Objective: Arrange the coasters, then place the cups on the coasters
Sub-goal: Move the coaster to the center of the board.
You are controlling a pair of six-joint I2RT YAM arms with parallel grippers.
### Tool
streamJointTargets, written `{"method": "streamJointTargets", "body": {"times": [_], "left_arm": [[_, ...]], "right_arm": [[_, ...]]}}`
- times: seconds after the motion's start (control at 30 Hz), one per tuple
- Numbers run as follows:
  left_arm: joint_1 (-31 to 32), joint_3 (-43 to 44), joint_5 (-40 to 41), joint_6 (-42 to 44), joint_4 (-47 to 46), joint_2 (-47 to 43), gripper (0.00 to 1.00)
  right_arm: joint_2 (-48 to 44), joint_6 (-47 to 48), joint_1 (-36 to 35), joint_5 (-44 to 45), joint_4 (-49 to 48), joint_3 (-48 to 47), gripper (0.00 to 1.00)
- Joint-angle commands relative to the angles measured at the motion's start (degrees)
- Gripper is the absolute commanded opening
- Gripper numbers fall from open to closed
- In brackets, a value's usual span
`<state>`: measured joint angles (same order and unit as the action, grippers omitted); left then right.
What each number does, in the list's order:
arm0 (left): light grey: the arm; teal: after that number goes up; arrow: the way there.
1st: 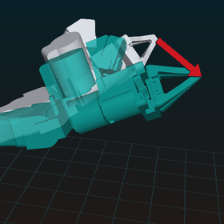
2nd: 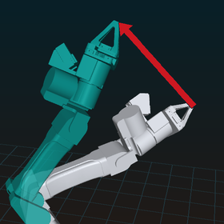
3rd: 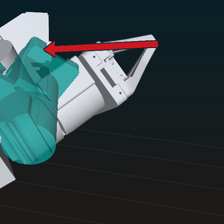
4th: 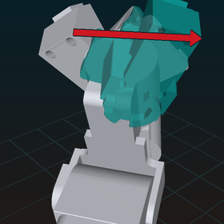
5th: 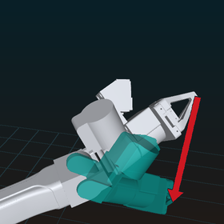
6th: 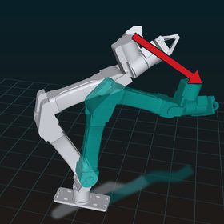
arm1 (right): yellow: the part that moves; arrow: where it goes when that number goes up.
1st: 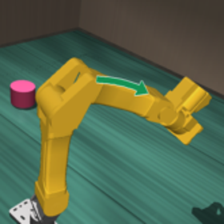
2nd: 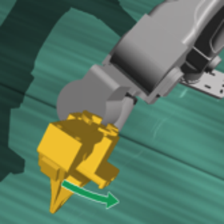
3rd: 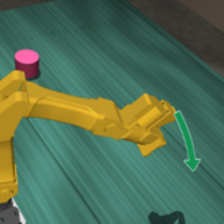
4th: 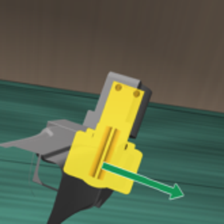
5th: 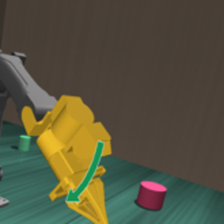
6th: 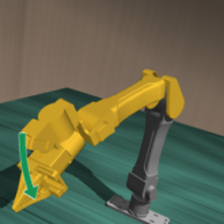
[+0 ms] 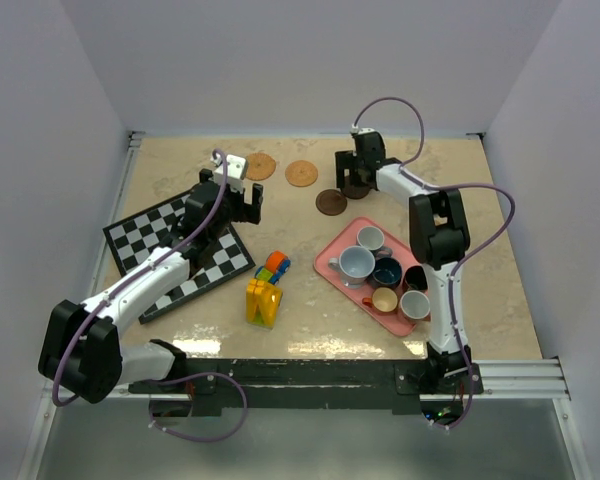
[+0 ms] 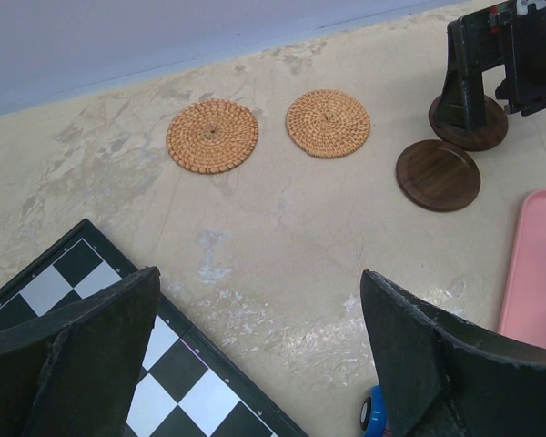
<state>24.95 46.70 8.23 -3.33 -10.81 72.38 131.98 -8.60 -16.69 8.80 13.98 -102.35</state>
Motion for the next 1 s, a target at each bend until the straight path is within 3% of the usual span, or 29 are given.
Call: {"method": "streamJointTargets", "body": {"times": [0.0, 0.33, 0.6, 0.97], "left_arm": [[0.36, 0.15, 0.65, 0.87, -3.52, -0.05, 0.96], [0.36, 0.32, 0.91, 0.70, -3.60, -0.13, 0.96], [0.28, 0.24, 1.09, 0.26, -3.52, -0.31, 0.96], [0.36, 0.06, 1.00, -0.27, -3.34, -1.10, 0.96]], "right_arm": [[1.43, -0.10, 0.87, -3.34, 1.31, -3.21, 0.99], [1.88, -0.19, 0.87, 1.21, 4.04, -0.58, 0.96], [-2.60, -2.03, 1.66, 2.10, 2.72, 8.20, 0.82], [-7.18, -2.74, 3.85, 2.72, 0.88, 16.03, 0.82]]}}
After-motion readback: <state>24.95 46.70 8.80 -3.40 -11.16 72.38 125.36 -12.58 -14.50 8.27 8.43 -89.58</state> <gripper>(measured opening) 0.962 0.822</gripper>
